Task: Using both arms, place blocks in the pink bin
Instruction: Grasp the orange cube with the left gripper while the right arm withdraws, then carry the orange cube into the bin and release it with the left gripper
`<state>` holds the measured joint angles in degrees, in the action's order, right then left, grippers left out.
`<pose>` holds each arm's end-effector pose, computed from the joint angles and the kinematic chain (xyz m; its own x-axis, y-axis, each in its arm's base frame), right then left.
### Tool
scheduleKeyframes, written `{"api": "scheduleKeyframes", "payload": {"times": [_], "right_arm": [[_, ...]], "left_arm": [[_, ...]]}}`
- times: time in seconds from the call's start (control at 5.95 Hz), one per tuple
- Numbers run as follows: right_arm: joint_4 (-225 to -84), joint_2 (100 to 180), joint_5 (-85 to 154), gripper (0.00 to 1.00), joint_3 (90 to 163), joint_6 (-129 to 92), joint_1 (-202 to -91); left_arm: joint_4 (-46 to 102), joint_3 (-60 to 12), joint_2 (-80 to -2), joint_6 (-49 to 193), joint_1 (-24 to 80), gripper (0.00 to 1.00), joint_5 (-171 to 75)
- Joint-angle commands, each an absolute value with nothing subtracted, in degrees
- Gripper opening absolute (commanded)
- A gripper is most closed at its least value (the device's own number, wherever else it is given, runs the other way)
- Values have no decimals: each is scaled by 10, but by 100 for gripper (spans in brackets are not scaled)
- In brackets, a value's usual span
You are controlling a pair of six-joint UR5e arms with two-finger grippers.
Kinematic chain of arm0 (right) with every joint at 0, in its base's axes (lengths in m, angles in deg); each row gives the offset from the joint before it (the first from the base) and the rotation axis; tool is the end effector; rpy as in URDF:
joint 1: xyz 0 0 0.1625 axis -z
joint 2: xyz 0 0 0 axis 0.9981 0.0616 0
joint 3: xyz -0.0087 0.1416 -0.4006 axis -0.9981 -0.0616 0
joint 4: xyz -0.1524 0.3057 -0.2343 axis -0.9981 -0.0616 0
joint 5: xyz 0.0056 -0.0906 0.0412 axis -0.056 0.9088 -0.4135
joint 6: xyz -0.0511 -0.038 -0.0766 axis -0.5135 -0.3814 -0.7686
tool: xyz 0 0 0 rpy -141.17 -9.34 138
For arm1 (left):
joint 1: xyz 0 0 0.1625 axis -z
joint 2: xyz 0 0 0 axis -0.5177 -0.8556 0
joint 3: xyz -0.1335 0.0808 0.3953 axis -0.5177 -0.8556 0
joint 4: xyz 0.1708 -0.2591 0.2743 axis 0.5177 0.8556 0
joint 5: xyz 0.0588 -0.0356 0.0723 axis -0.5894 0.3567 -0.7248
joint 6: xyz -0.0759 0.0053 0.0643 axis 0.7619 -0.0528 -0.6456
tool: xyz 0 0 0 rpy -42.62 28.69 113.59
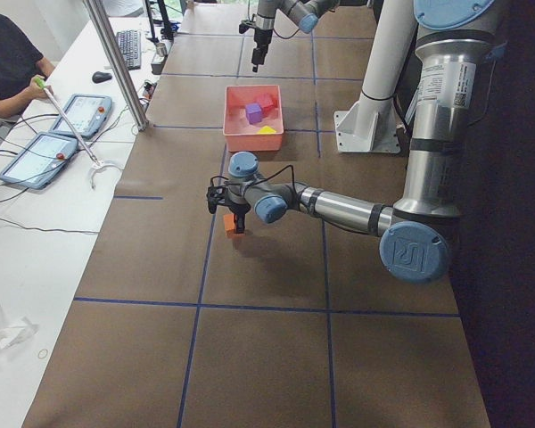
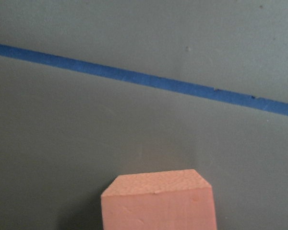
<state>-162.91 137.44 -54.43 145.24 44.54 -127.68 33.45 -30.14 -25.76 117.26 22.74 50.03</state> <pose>-0.3741 -0.4551 0.2633 0.5541 0.2623 0.7900 -0.3016 0.9478 -0.1031 0.2546 -0.4920 0.5036 0.6262 -0.1200 -0.7704 0.2209 0.9749 0.0277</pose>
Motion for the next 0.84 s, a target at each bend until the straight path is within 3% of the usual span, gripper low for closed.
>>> {"api": "scheduleKeyframes", "payload": {"times": [0.0,0.34,0.5,0.67], "right_arm": [[-1629,1413,-575,100,1460,387,-1325],[-1629,1432,-591,100,1461,355,-1353],[-1629,1432,-590,100,1460,355,-1353],[-1629,1440,-590,100,1460,354,-1353]], "left_arm": [[337,-366,-344,1269,226,1,557],[334,-363,-513,1435,104,3,544],[334,-353,-539,1436,20,9,439],[338,-330,-554,1433,-17,21,371]]}}
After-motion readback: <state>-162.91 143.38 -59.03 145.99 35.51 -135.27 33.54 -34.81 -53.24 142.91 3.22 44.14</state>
